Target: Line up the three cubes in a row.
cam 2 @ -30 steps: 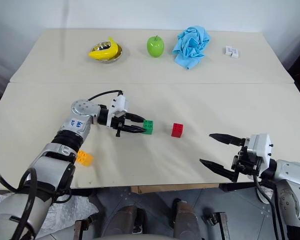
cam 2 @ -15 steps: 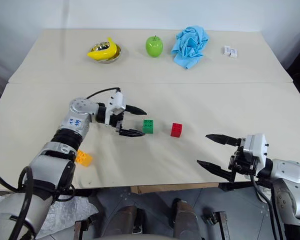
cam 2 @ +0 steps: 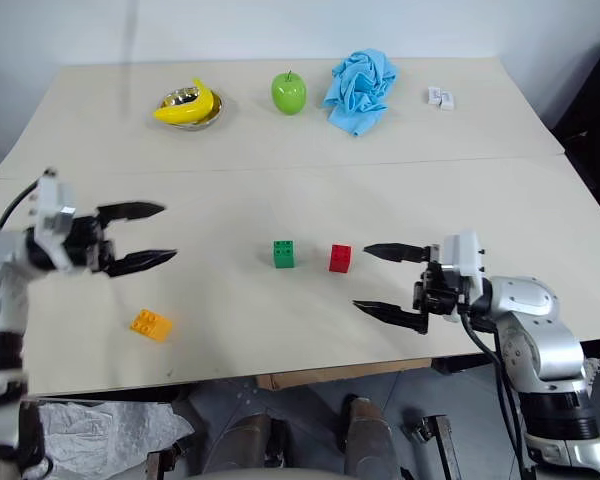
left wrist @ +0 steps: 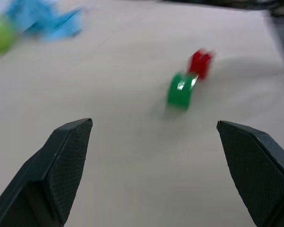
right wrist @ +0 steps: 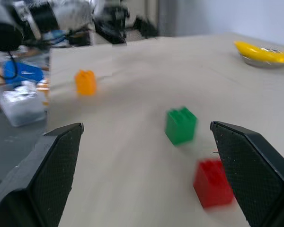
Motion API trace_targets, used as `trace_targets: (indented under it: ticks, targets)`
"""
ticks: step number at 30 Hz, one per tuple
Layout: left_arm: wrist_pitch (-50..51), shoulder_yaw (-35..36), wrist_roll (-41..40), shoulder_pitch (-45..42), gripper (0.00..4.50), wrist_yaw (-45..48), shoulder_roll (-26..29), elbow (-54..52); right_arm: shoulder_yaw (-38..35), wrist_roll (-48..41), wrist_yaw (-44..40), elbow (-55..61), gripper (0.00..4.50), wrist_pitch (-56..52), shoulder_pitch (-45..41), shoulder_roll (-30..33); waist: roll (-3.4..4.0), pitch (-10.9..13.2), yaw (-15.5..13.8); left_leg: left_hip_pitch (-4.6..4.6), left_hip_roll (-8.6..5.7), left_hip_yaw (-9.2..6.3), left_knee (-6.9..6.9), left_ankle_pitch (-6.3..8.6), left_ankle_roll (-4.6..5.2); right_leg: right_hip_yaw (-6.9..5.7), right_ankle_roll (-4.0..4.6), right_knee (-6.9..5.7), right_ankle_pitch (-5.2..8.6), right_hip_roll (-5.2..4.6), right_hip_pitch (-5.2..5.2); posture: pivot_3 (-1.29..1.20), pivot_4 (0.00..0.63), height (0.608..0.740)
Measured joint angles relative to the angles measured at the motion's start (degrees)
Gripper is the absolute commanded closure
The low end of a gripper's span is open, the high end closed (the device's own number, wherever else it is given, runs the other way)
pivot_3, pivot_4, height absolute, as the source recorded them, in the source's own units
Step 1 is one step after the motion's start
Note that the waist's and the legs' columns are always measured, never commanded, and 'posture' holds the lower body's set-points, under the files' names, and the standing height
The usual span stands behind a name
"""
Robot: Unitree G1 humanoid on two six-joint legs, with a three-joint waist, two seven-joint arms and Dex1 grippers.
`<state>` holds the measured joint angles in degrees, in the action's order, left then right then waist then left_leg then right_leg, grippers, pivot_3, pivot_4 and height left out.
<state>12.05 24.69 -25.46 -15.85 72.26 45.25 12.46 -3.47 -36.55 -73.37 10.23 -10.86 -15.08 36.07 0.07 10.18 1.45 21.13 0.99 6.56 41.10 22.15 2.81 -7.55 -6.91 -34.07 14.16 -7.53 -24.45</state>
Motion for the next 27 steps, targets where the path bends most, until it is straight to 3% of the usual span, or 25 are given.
trace_targets:
  ticks: [5, 10, 16, 20, 27]
  targets:
    - [-1.4, 15.7, -1.5, 20.4, 0.02, -6.4, -1.3, -1.6, 4.8, -0.4, -1.6, 0.9, 0.0, -1.6, -6.1, -2.9, 0.0, 0.0, -0.1, -0.02, -0.04, -0.08, -0.02, 0.04, -0.02, -0.02, 0.01, 0.0, 0.0, -0.11, 0.01, 0.0, 0.15, 0.74]
    - [-2.4, 20.4, -2.8, 31.8, 0.02, -8.3, -5.7, -2.9, 7.8, -0.4, -3.7, 0.8, 0.0, -1.9, -7.9, -3.7, -0.03, 0.0, -1.2, -0.03, -0.08, -0.11, 0.0, 0.08, -0.03, -0.03, 0.04, -0.02, 0.0, -0.22, 0.0, 0.0, 0.15, 0.74]
    - [-0.2, 18.7, -6.5, 40.6, 0.02, -10.6, -10.8, -20.7, 8.6, 0.1, -5.2, 0.2, 0.0, -2.0, -8.1, -3.6, -0.08, -0.1, -1.3, -0.04, -0.09, -0.1, -0.02, 0.15, -0.1, -0.02, 0.15, 0.0, -0.07, -0.49, -0.01, 0.0, 0.15, 0.74]
    - [2.2, 14.6, -8.4, 42.0, 0.02, -16.6, -15.6, -32.4, 7.9, 0.2, -6.0, -1.1, 0.0, -2.7, -7.1, -2.1, -0.06, 0.0, -1.2, -0.05, -0.09, -0.08, -0.05, 0.15, -0.08, -0.09, 0.19, 0.0, -0.05, -0.69, -0.02, 0.0, 0.15, 0.74]
    - [2.1, 4.5, -6.1, 40.4, 0.02, -22.8, -19.7, -34.6, 7.5, 1.1, -5.7, -1.7, 0.0, -3.0, -6.0, -1.8, -0.04, -0.1, -1.2, -0.08, -0.04, 0.04, -0.02, 0.15, -0.07, -0.05, 0.19, -0.01, -0.05, -0.25, -0.02, 0.0, 0.15, 0.74]
